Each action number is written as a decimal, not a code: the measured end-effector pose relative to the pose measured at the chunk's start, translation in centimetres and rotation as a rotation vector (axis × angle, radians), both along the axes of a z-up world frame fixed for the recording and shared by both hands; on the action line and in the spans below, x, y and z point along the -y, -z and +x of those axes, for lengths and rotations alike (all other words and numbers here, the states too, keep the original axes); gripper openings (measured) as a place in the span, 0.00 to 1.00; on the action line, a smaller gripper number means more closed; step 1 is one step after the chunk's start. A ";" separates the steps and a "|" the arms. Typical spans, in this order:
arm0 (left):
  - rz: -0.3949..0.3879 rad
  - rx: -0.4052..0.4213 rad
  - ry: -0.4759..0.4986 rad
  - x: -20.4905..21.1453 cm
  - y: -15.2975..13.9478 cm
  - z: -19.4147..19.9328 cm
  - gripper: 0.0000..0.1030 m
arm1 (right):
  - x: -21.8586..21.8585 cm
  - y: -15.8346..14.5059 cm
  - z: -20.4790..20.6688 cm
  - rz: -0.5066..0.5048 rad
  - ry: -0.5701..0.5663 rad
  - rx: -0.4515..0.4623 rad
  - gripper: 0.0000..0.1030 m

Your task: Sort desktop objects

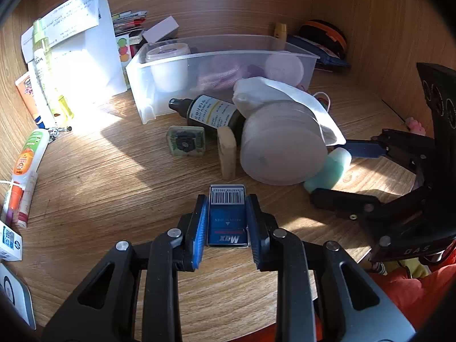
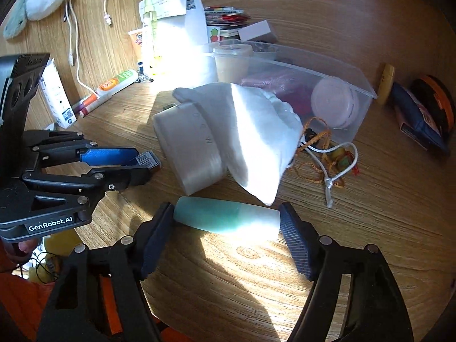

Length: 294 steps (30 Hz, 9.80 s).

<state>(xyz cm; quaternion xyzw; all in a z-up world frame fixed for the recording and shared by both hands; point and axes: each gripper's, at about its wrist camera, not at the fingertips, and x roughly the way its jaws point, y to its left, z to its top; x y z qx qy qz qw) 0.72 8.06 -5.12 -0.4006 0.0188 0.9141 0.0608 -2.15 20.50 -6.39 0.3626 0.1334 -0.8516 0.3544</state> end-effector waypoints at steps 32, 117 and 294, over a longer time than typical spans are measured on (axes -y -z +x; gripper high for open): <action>0.030 -0.179 -0.113 3.1 -5.8 -2.1 0.26 | -6.9 -6.7 -4.7 -0.151 0.180 -0.119 0.69; 0.132 -0.075 0.024 1.0 -7.7 -22.6 0.51 | 3.6 -6.1 -20.1 0.055 0.116 -0.089 0.70; 0.131 -0.182 0.011 6.9 -9.6 -13.4 0.23 | 0.3 -11.7 -13.8 -0.198 -0.016 -0.086 0.26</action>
